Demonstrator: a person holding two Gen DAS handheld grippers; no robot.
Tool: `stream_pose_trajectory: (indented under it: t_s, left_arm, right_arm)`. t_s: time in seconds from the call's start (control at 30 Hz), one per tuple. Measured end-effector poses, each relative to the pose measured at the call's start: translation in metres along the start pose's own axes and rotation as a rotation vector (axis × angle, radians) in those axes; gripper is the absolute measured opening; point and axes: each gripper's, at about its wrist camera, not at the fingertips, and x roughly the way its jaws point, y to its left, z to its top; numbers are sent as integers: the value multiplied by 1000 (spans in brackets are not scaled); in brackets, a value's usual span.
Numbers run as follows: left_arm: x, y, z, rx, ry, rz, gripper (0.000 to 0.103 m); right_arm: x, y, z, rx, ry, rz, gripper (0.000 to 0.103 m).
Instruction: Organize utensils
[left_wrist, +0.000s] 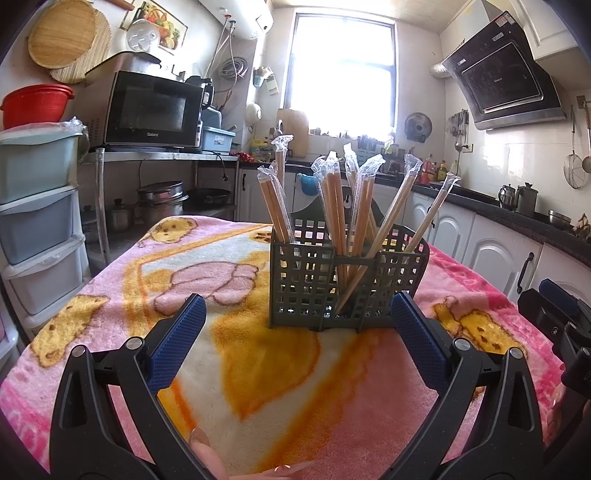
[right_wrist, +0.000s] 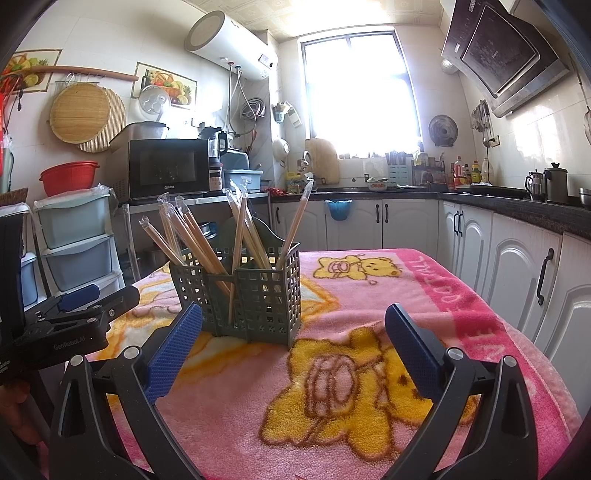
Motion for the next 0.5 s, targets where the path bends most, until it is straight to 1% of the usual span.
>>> stream_pose_trajectory:
  t_s: [0.17, 0.3, 0.5]
  left_arm:
    - [1, 1, -1, -1, 8, -9, 93]
    - [8, 2, -2, -4, 36, 32, 93]
    - [9, 3, -3, -5, 47, 29, 93]
  right_arm:
    - [0, 0, 0, 0, 1, -1, 96]
    - [0, -1, 0, -3, 1, -2, 96]
    - [0, -5, 0, 4, 9, -24, 96]
